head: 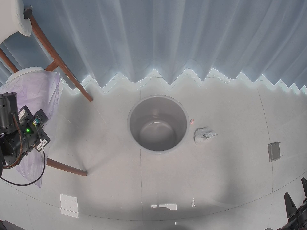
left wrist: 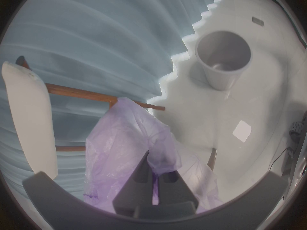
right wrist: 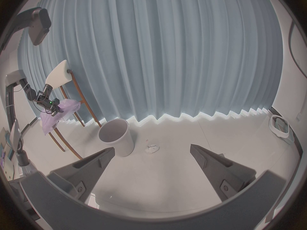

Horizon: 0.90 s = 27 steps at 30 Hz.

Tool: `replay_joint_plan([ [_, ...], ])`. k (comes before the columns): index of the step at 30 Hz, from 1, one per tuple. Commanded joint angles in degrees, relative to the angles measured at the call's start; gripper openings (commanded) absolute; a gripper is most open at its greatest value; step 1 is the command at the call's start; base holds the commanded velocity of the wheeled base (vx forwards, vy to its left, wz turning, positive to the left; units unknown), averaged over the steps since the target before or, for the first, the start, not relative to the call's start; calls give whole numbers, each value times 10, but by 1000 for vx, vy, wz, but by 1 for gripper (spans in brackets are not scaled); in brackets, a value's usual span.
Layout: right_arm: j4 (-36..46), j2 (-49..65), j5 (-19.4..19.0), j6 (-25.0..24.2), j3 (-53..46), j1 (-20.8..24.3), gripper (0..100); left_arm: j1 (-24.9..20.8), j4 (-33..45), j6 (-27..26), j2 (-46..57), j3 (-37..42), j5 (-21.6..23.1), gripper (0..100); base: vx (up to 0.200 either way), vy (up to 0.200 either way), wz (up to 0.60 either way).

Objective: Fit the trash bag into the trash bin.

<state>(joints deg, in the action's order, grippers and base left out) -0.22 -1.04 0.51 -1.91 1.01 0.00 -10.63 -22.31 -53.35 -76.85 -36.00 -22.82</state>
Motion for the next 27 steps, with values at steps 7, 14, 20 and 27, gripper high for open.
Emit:
replay_joint_plan([
  [7, 0, 10, 0, 1, -10, 0, 100, -86, 11, 185, 122, 14, 49, 0, 0, 0, 0],
  [14, 0, 10, 0, 2, -10, 0, 100, -115, 15, 262, 160, 15, 74, 0, 0, 0, 0],
  [20, 0, 10, 0, 2, -10, 1, 100, -162, 10, 373, 165, 8, 96, 0, 0, 0, 0],
  [27, 0, 10, 0, 2, -10, 0, 100, -208, 12, 412, 177, -36, 125, 0, 0, 0, 0],
])
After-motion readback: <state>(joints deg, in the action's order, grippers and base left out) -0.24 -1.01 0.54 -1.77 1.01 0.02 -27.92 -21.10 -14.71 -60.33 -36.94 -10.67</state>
